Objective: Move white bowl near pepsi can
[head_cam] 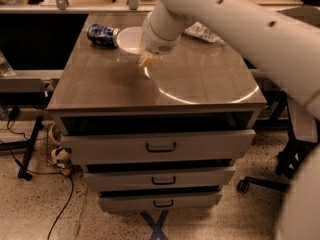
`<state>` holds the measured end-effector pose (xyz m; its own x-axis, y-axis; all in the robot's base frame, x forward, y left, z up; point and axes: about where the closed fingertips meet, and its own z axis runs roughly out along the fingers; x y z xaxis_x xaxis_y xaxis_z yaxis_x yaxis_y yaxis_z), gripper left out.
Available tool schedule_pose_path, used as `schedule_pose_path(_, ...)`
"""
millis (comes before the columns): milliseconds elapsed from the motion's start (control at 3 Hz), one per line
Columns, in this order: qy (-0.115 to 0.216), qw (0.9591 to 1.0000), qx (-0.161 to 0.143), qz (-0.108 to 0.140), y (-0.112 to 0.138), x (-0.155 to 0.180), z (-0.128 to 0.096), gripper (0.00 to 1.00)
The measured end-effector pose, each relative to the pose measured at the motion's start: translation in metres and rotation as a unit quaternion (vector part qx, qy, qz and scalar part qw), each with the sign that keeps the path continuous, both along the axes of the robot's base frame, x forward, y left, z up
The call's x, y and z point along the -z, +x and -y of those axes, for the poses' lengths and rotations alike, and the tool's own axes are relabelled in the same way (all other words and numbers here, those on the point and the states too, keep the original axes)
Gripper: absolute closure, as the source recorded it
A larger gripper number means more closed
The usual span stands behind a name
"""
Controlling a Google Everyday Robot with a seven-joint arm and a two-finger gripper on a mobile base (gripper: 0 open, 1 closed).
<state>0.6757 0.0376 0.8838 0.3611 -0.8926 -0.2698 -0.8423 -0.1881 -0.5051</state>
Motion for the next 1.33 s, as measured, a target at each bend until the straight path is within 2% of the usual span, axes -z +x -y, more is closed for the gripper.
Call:
schedule_pose_path(333,-0.005,0.9998,-0.010,0.013,0.049,-0.003,-0.013,1.00)
schedule_pose_path(667,-0.009,0.9998,-0.009,0.014,0.090,0.001,-0.020,1.00)
schedule_pose_path(1000,-0.010,0.9999,-0.001,0.004,0.120,0.012,-0.031,0.74)
schedule_pose_path(1333,-0.012,0.9999,0.000,-0.003,0.131,0.020,-0.039,0.51)
